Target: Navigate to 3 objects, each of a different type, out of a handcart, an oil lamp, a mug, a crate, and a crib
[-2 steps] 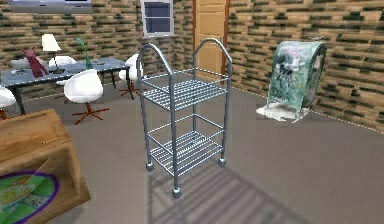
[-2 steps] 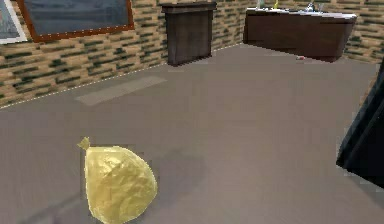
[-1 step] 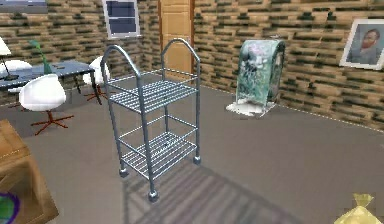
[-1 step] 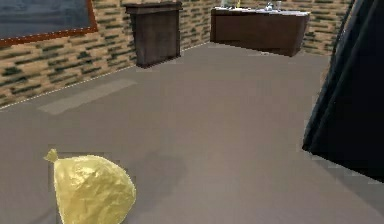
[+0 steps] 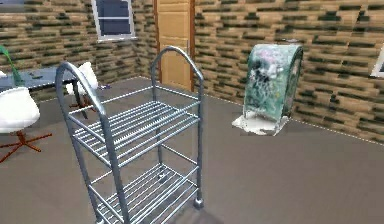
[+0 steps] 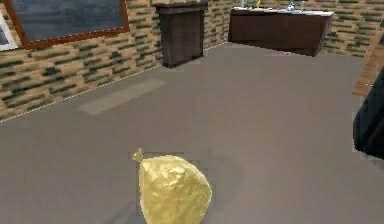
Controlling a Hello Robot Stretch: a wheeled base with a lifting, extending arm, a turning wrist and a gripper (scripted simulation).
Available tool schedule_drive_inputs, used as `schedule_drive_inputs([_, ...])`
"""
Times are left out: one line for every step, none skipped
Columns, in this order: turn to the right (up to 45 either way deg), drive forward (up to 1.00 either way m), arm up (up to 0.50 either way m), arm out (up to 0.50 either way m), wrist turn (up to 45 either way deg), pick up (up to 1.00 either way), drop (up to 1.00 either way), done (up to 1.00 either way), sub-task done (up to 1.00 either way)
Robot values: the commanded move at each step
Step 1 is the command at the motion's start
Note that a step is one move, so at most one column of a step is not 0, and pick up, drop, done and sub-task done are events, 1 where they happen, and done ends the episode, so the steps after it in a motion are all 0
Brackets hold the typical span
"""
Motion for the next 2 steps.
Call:
schedule_drive_inputs([-15.0,0.00,0.00,0.00,0.0,0.00,0.00,0.00,0.00])
schedule_drive_inputs([0.0,0.00,0.00,0.00,0.0,0.00,0.00,1.00,0.00])
